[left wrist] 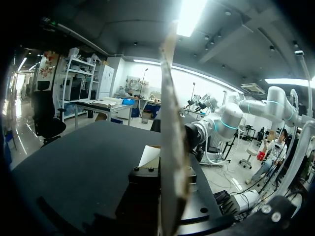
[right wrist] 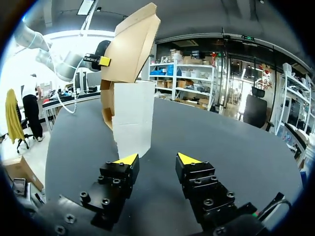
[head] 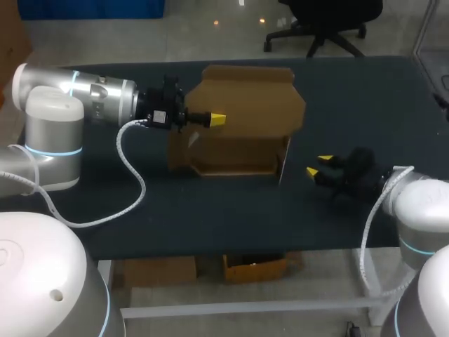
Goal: Assemble the packaging by folding the flat box into shape, placing the metal phone stand inside, and closing the box properly
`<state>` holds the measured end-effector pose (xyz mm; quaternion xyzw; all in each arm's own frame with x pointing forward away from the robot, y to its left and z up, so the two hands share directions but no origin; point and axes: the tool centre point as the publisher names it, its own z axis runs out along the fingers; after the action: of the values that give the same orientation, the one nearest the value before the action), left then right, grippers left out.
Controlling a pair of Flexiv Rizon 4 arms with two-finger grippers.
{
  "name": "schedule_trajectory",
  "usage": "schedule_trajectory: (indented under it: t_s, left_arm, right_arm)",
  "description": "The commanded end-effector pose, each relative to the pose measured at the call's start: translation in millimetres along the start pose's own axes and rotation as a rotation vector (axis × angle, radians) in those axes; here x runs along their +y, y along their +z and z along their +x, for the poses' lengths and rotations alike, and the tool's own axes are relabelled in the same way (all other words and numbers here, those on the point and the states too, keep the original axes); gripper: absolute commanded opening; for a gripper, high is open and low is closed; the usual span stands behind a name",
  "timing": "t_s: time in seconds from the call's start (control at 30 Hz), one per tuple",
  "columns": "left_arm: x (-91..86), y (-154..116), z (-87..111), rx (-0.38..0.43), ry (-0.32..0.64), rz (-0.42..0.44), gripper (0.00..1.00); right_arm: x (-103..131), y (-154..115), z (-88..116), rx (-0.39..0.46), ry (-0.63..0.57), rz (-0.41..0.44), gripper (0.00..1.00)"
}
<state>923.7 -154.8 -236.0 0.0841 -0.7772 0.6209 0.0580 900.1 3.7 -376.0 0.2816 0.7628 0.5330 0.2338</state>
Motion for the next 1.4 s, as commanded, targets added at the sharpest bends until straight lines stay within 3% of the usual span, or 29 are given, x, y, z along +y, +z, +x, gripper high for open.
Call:
schedule_trajectory:
  t_s: [0.03,0.33,0.73,0.93,1.13,1.4]
  left_arm:
    - [2.0,1.1,0.1,-0.001,0.001,0.002,0.00]
    - [2.0,1.1,0.1,-0.001,0.001,0.002,0.00]
    - [2.0,1.1,0.1,-0.001,0.001,0.002,0.00]
    - [2.0,1.1,0.1,-0.001,0.001,0.002,0.00]
    - [2.0,1.1,0.1,-0.001,0.001,0.002,0.00]
    - [2.0,1.1,0.1,-0.001,0.001,0.002,0.00]
  right_arm:
    - [1.3,-2.9,-2.2,0.261,0.002,-0.040,0.47]
    - [11.6,4.8,9.3,0.386,-0.022,-0.040,0.50]
    - [12.7,11.0,17.2,0.406,-0.090,0.037,0.48]
    - [12.7,11.0,17.2,0.406,-0.090,0.037,0.48]
    - [12.7,11.0,17.2,0.406,-0.090,0.037,0.56]
    - [13.7,14.8,19.9,0.411,-0.101,0.046,0.48]
